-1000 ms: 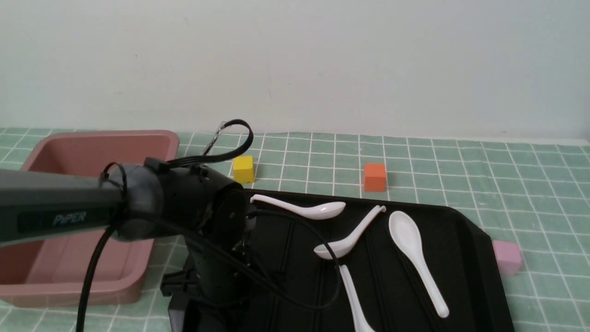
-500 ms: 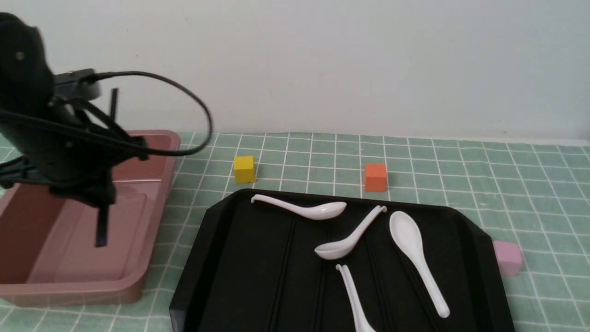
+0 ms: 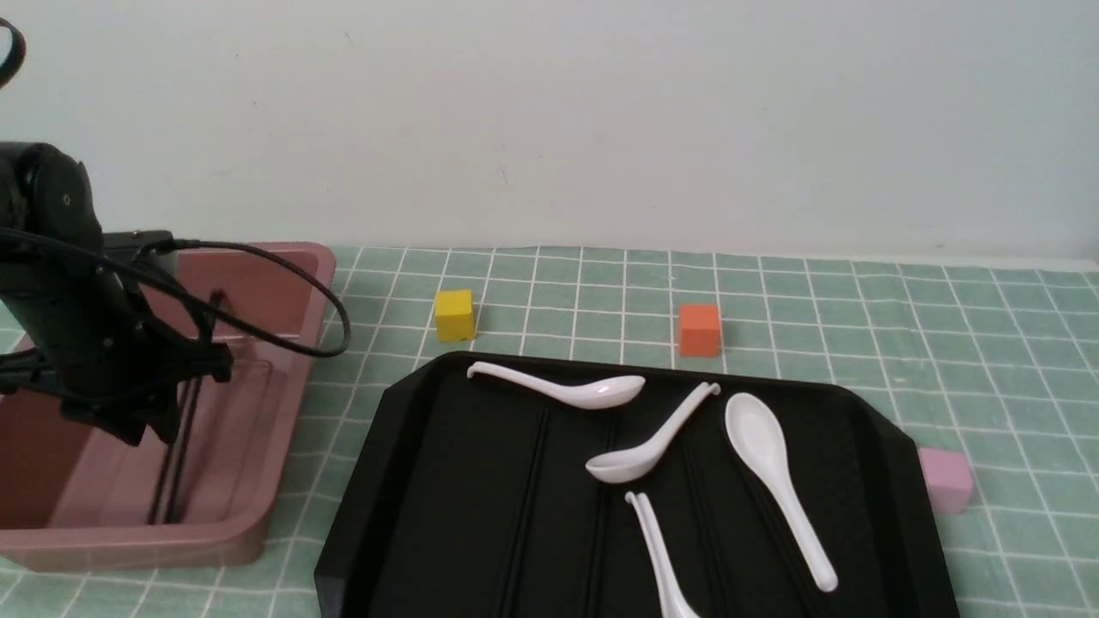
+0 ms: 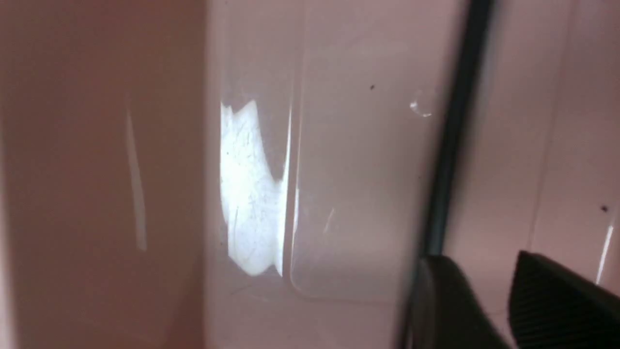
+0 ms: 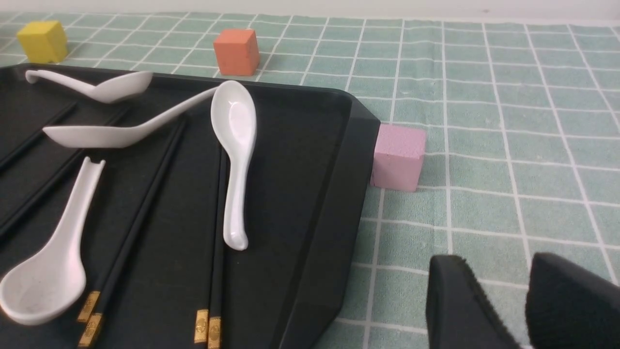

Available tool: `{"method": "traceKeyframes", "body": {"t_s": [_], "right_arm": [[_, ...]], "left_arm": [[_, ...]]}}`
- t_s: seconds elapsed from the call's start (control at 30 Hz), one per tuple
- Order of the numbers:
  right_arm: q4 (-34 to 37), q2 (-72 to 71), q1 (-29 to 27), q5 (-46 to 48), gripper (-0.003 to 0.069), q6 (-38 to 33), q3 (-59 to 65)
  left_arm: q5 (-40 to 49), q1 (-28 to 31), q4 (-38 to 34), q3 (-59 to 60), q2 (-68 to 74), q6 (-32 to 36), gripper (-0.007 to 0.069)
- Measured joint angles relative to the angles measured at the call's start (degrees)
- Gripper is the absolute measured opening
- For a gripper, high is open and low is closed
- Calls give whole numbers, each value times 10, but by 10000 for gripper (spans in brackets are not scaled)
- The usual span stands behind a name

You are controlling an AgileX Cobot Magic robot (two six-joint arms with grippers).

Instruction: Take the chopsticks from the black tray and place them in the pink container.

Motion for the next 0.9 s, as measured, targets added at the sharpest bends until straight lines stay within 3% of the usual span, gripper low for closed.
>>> {"method": "traceKeyframes", "body": {"t_s": [0.1,0.2,0.3,0.33,0.5,0.83,0.9], "right_arm": [[0,0,0,0,240,0,0],[0,0,0,0,240,0,0],[0,0,0,0,240,0,0],[0,0,0,0,240,0,0],[0,0,0,0,240,0,0],[0,0,0,0,240,0,0],[0,0,0,0,240,0,0]], "left_arm": [[20,0,-1,0,-1,-1,337],[44,0,-5,-1,-17,-2,358],[66,0,-10,-1,-44,-2,314],[91,0,-27,-1,-74,-2,237],[146,0,-129,22,-185,32,1],[88,0,-290,237,-499,179,-13],[51,0,-366,323,-606,237,-13]]}}
